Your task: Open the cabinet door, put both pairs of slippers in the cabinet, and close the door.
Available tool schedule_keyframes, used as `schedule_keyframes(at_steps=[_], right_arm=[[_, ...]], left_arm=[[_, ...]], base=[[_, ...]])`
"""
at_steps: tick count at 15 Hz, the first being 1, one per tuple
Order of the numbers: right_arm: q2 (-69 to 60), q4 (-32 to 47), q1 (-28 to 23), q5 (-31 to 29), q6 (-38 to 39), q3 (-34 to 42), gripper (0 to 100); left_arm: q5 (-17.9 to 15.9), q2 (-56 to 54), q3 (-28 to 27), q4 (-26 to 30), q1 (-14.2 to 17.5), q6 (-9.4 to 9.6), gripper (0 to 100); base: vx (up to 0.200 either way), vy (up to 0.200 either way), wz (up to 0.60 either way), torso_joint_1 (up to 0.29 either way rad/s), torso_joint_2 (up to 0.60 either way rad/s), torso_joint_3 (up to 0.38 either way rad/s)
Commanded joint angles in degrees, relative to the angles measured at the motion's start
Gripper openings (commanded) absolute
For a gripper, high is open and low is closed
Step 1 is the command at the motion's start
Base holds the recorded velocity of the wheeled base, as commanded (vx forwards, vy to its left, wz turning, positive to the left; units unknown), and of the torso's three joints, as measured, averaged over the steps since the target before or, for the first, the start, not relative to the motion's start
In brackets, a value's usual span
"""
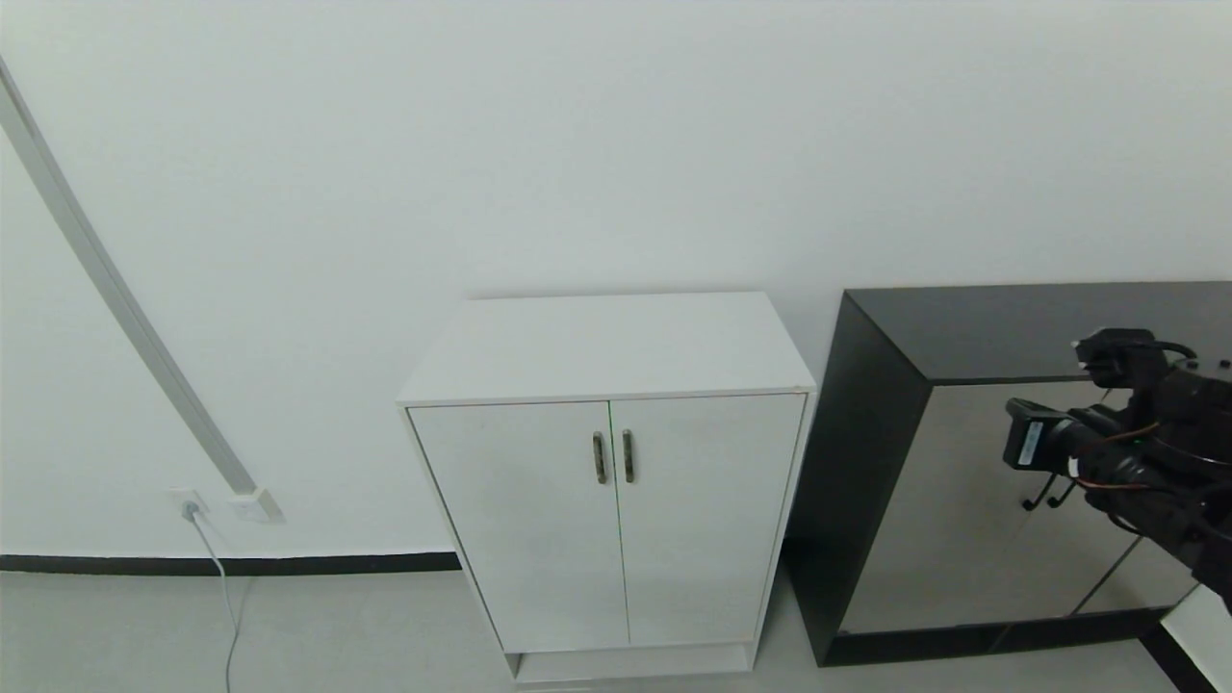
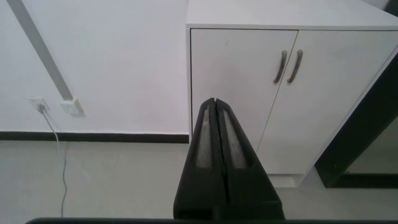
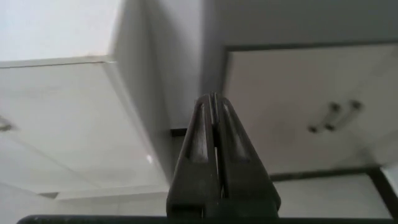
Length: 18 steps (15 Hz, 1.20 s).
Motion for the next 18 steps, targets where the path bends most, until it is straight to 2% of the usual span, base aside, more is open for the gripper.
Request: schedule_keyframes(at_steps=[1, 3, 8, 10, 13, 18], right_arm=[[-5.42, 0.03, -3.56, 0.43, -0.47, 3.56, 0], [-10.69, 0.29, -7.78, 3.5, -0.82, 7.69, 0], [-21.85, 1.17, -11.56, 6.4, -0.91, 17.27, 0], [-27.48, 3.63, -14.64, 10.09, -0.91, 20.0, 0], [-36.79, 12.95, -19.38, 15.45, -0.82, 20.53, 0], [-53.49, 32.46, -19.82, 18.62, -0.64, 20.7, 0]], left_arm=[[-0.02, 0.02, 0.0, -0.01, 0.02, -0.01, 0], [-0.02, 0.02, 0.0, -0.01, 0.02, -0.01, 0], [-0.11, 0.02, 0.0, -0.01, -0.06, -0.01, 0], [-0.11, 0.02, 0.0, -0.01, 0.02, -0.01, 0], [-0.02, 0.02, 0.0, -0.01, 0.02, -0.01, 0], [-0.11, 0.02, 0.0, -0.01, -0.06, -0.01, 0]], base=[[0.0, 0.0, 0.0, 0.0, 0.0, 0.0], [0.0, 0.0, 0.0, 0.0, 0.0, 0.0], [0.0, 0.0, 0.0, 0.0, 0.0, 0.0], [0.0, 0.0, 0.0, 0.0, 0.0, 0.0], [0.0, 0.0, 0.0, 0.0, 0.0, 0.0], [0.0, 0.0, 0.0, 0.0, 0.0, 0.0]])
